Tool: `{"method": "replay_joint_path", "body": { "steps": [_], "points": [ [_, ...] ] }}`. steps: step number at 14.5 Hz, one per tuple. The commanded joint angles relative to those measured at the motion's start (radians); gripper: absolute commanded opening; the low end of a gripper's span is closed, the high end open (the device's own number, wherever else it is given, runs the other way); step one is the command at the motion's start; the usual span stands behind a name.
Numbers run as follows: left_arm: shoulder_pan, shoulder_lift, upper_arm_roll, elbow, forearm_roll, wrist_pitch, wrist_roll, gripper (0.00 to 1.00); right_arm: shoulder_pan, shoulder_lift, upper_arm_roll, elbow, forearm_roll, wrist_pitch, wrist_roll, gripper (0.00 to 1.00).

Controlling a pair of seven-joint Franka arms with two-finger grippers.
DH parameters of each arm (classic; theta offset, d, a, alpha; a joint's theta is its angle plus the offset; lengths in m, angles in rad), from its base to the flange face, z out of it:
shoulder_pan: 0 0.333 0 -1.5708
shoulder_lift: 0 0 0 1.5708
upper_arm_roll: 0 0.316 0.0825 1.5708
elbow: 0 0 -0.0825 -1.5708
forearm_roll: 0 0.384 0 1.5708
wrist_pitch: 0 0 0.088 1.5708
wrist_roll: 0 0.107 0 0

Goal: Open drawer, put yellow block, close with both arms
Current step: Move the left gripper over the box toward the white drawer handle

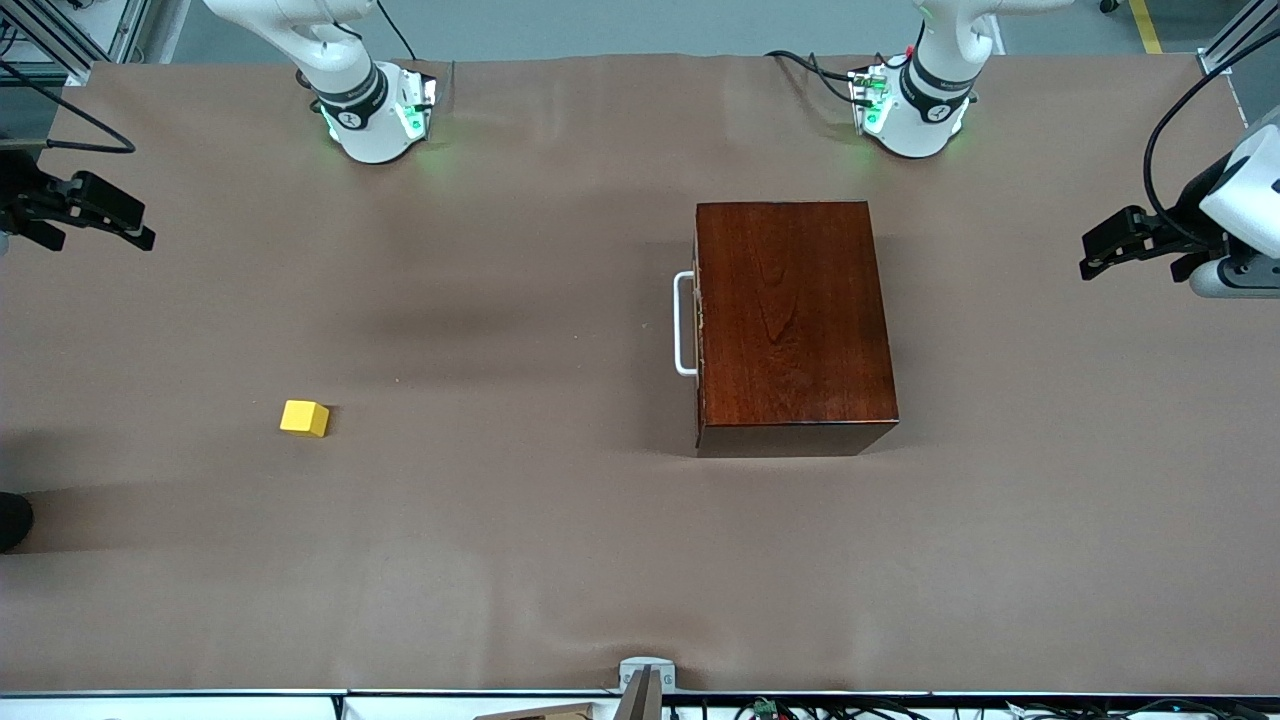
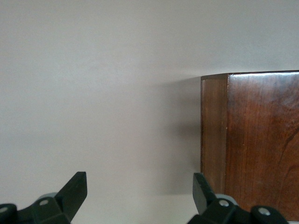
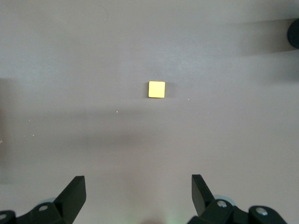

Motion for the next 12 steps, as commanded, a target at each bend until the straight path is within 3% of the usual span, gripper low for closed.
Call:
{"method": "replay_joint_path", "body": {
  "steps": [1,4,8,12],
  "points": [
    [-0.017,0.010,-0.001,0.026,-0.009,-0.005,-0.009,1.00,-0.009,-0.008,0.007,0.006,-0.017,-0.003,0.012,1.00],
    [-0.040,0.047,-0.086,0.087,-0.004,-0.005,-0.076,1.00,-0.009,-0.008,0.007,0.006,-0.017,-0.003,0.012,1.00],
    [-0.097,0.099,-0.224,0.144,-0.009,-0.005,-0.320,1.00,-0.009,-0.008,0.007,0.006,-0.017,-0.003,0.012,1.00],
    [-0.282,0.131,-0.275,0.148,-0.017,-0.003,-0.608,1.00,-0.010,-0.008,0.007,0.006,-0.017,-0.003,0.012,1.00]
  ]
}}
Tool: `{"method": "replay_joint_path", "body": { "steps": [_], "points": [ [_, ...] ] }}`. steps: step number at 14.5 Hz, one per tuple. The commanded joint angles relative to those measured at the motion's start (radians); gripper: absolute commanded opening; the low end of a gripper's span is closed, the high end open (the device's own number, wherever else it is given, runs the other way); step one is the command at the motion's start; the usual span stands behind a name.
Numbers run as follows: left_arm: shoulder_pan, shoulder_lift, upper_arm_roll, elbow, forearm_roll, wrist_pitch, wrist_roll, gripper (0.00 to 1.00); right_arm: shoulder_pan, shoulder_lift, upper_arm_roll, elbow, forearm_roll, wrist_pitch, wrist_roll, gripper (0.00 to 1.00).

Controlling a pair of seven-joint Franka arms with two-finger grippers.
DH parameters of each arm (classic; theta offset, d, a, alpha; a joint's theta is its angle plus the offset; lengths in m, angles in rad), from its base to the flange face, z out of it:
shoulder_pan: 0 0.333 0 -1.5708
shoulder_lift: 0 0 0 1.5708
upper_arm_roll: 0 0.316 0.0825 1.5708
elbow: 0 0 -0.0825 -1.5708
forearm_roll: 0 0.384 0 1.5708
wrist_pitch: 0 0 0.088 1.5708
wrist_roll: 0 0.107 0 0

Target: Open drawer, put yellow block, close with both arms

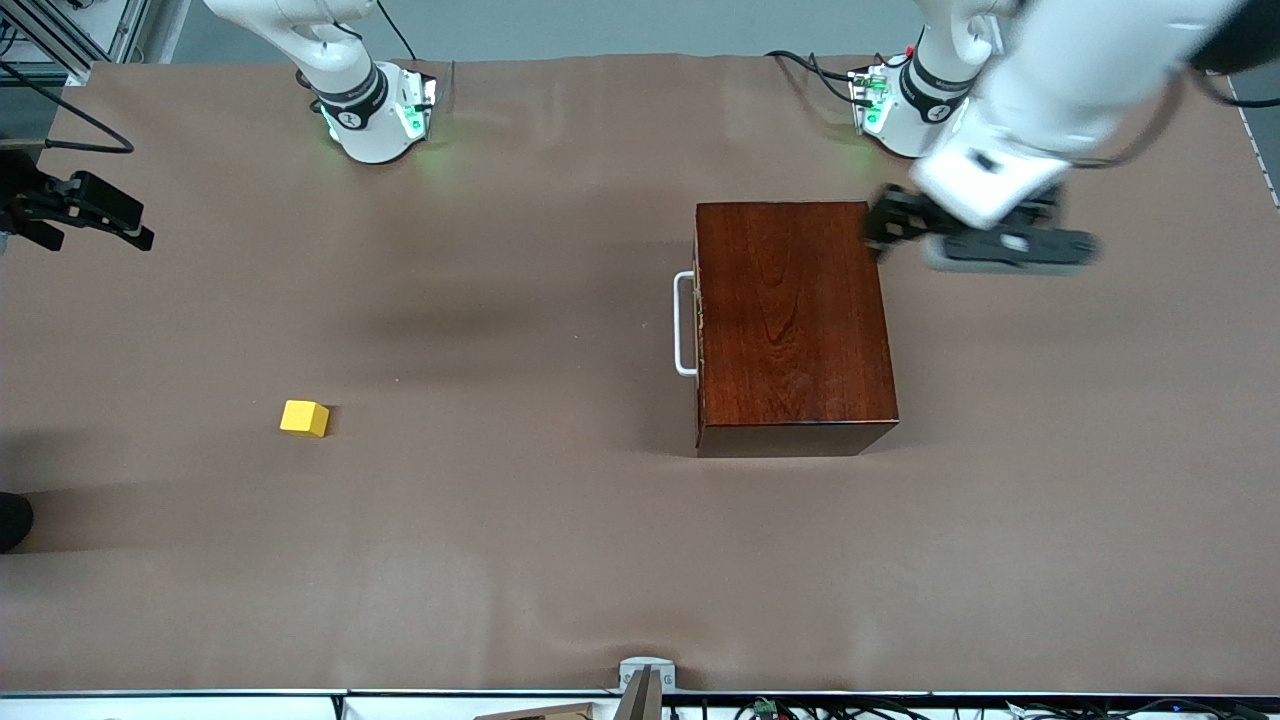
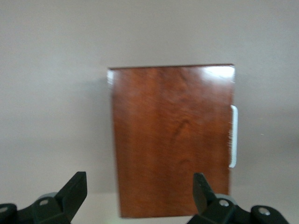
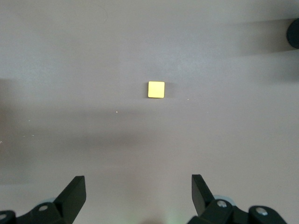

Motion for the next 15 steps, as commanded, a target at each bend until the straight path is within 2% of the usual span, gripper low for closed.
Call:
{"method": "replay_joint_path", "body": {
  "steps": [1,3,6,11,15],
  "points": [
    [-0.149,0.064,-0.002,0.054,-0.008,-0.006,-0.182,1.00,-0.010,-0.008,0.008,0.007,-0.016,-0.002,0.012,1.00],
    [-0.243,0.129,-0.001,0.100,-0.008,-0.003,-0.265,1.00,-0.008,-0.008,0.008,0.005,-0.016,-0.002,0.012,1.00],
    [-0.326,0.225,0.001,0.128,-0.007,0.045,-0.317,1.00,-0.005,-0.008,0.010,0.007,-0.016,-0.002,0.012,1.00],
    [-0.370,0.391,0.007,0.136,-0.005,0.275,-0.318,1.00,-0.008,-0.008,0.008,0.007,-0.016,-0.003,0.012,1.00],
    [-0.395,0.509,0.020,0.200,-0.001,0.313,-0.314,1.00,-0.010,-0.005,0.008,0.007,-0.016,-0.002,0.012,1.00]
  ]
}}
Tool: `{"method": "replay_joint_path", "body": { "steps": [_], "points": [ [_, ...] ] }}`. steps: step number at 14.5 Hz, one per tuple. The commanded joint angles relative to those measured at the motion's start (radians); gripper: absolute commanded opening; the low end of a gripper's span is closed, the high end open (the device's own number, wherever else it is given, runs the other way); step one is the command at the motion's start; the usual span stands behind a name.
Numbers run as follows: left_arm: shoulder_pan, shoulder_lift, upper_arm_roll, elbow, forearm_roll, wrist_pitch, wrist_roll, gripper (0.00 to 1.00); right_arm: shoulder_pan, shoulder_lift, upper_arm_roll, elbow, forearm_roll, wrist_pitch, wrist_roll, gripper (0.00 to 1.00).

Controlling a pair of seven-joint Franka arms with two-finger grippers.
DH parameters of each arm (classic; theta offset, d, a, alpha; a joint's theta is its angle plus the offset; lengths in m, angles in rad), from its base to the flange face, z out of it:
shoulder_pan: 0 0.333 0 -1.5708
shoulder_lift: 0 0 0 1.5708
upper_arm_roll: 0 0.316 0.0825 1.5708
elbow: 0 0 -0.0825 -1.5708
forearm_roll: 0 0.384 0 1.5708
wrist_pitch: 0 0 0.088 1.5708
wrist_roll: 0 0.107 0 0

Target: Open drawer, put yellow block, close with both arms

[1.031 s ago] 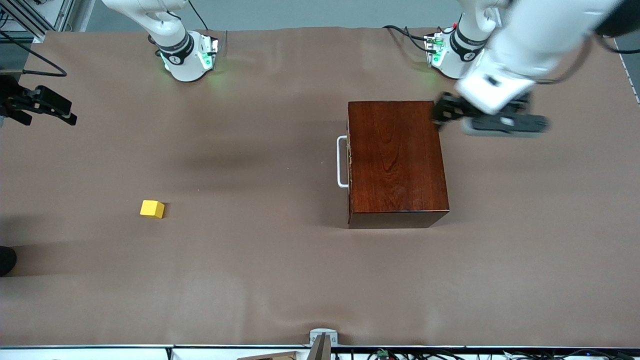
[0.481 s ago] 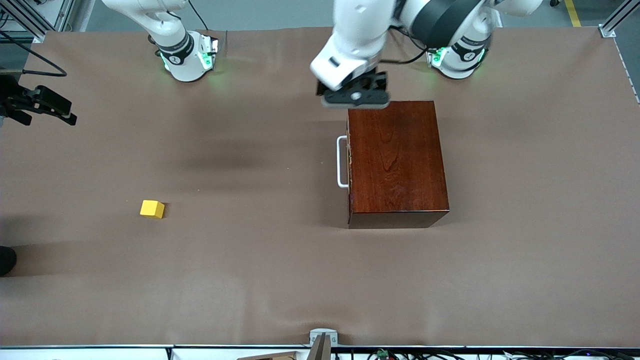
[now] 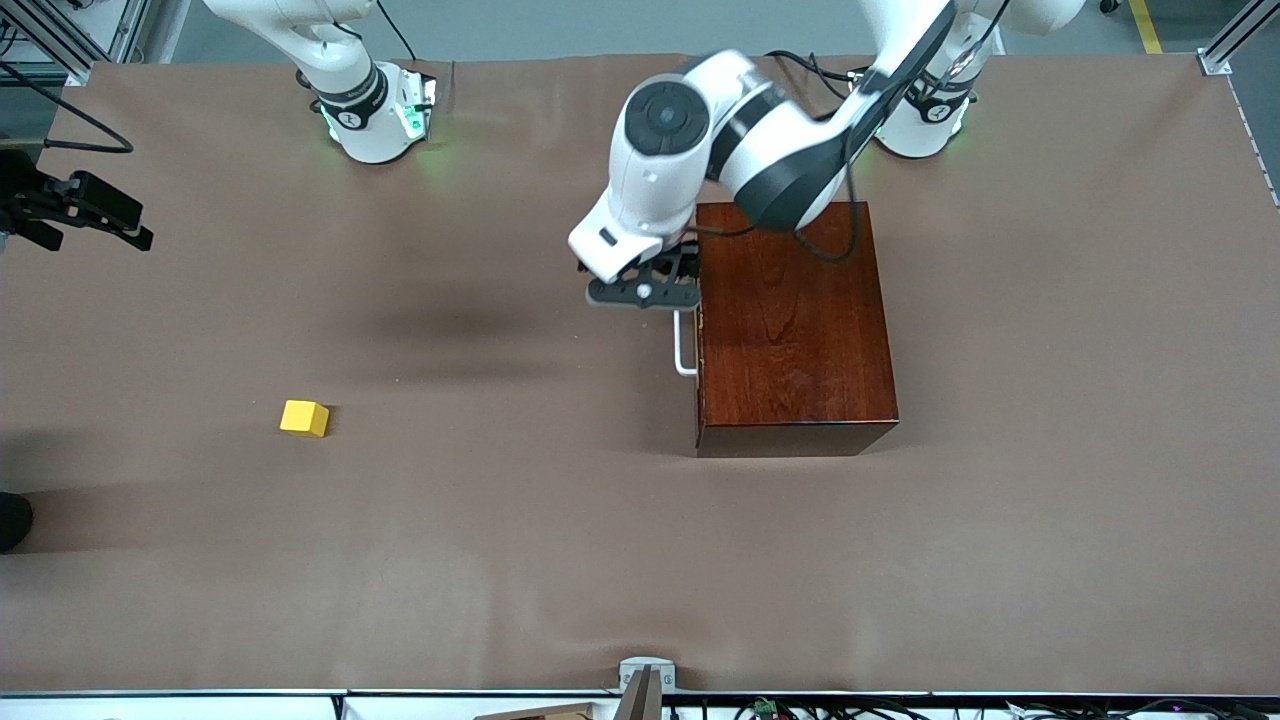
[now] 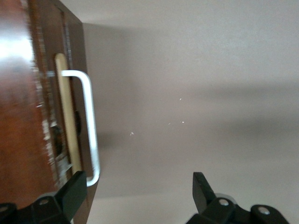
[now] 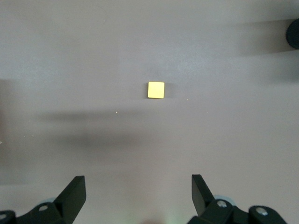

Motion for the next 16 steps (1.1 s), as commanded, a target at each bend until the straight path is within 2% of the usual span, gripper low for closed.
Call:
{"method": "replay_joint_path", "body": {
  "steps": [1,5,10,16],
  "points": [
    [-0.046,0.068,0.035,0.075,0.012,-0.006,0.005,1.00,-0.008,0.000,0.009,0.006,-0.017,-0.004,0.012,1.00],
    [-0.102,0.111,0.054,0.075,0.127,-0.032,0.009,1.00,-0.008,0.017,0.010,0.012,-0.017,-0.001,0.012,1.00],
    [-0.108,0.129,0.060,0.075,0.200,-0.119,0.031,1.00,-0.013,0.064,0.010,0.036,-0.011,0.002,0.013,1.00],
    [-0.110,0.160,0.061,0.075,0.207,-0.127,0.025,1.00,-0.003,0.123,0.009,0.058,-0.008,0.004,0.013,1.00]
  ]
}}
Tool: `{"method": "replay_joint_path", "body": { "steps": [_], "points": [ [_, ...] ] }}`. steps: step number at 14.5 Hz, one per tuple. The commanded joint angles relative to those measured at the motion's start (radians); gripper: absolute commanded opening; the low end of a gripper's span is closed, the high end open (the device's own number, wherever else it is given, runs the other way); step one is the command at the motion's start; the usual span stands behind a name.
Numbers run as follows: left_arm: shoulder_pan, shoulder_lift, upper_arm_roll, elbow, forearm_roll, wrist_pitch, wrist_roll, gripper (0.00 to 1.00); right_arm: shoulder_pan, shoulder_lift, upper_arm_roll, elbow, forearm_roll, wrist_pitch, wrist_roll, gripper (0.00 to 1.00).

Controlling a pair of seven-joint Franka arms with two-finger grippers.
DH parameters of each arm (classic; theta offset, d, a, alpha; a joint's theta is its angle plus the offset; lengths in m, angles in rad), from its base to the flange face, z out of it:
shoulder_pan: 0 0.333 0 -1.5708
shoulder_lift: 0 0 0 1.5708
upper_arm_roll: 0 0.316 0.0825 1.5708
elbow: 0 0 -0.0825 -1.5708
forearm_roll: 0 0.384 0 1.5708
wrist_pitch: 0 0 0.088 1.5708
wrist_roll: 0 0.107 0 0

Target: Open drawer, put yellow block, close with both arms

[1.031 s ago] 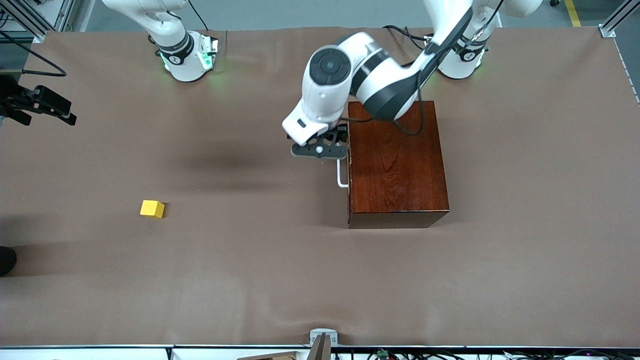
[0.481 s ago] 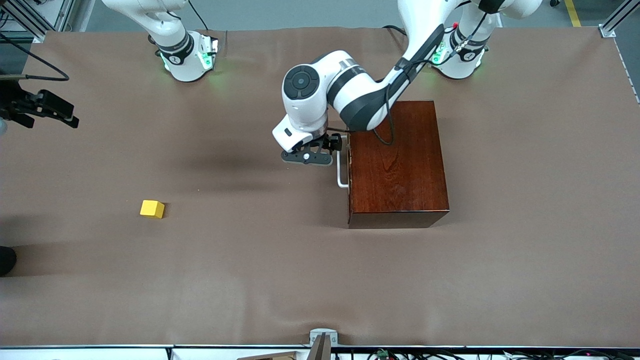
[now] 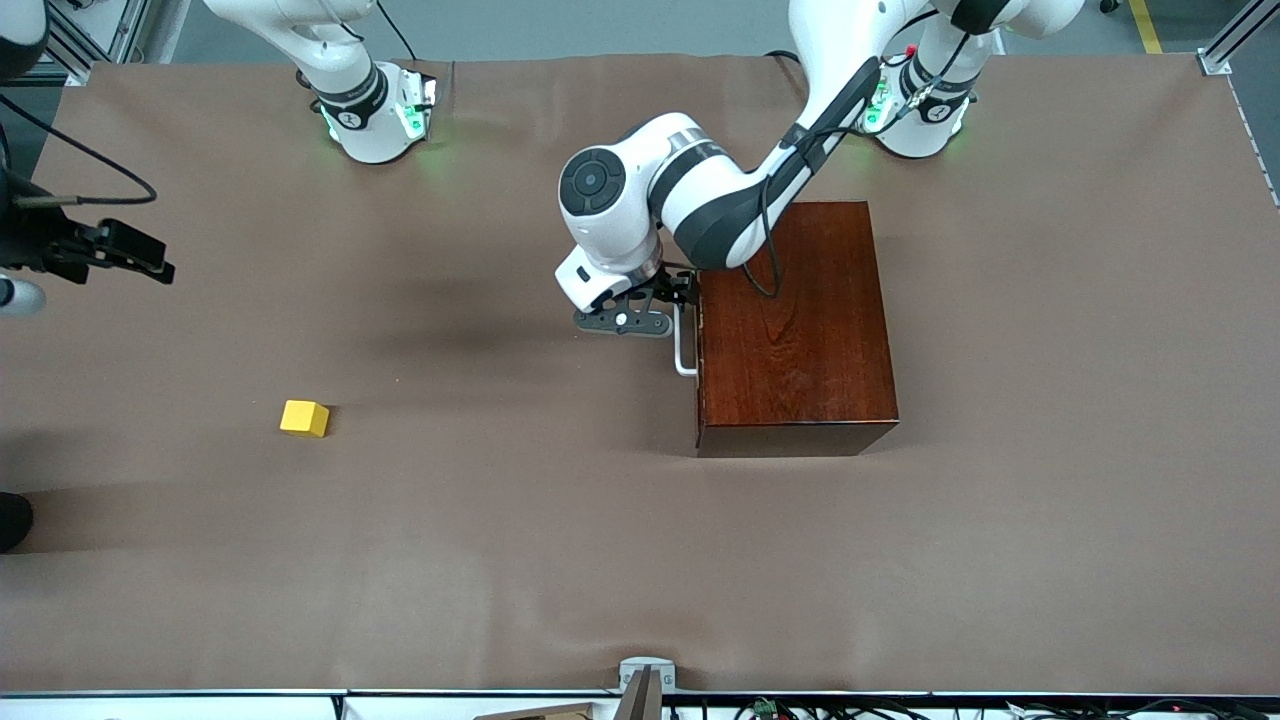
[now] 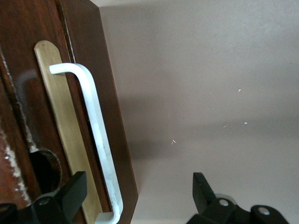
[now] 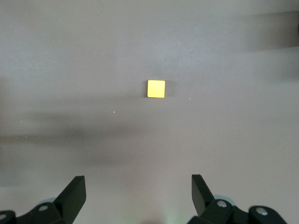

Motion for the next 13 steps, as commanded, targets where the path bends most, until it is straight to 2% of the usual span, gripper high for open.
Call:
{"method": "replay_joint_path", "body": {
  "steps": [1,13],
  "points": [
    [-0.014,0.030,0.013,0.033,0.023,-0.021,0.004,1.00,-0.003,0.024,0.007,0.039,-0.008,-0.009,0.013,1.00],
    [-0.016,0.078,0.020,0.034,0.021,0.058,-0.100,1.00,-0.011,0.111,0.007,0.047,-0.012,0.030,0.011,1.00]
  ]
}}
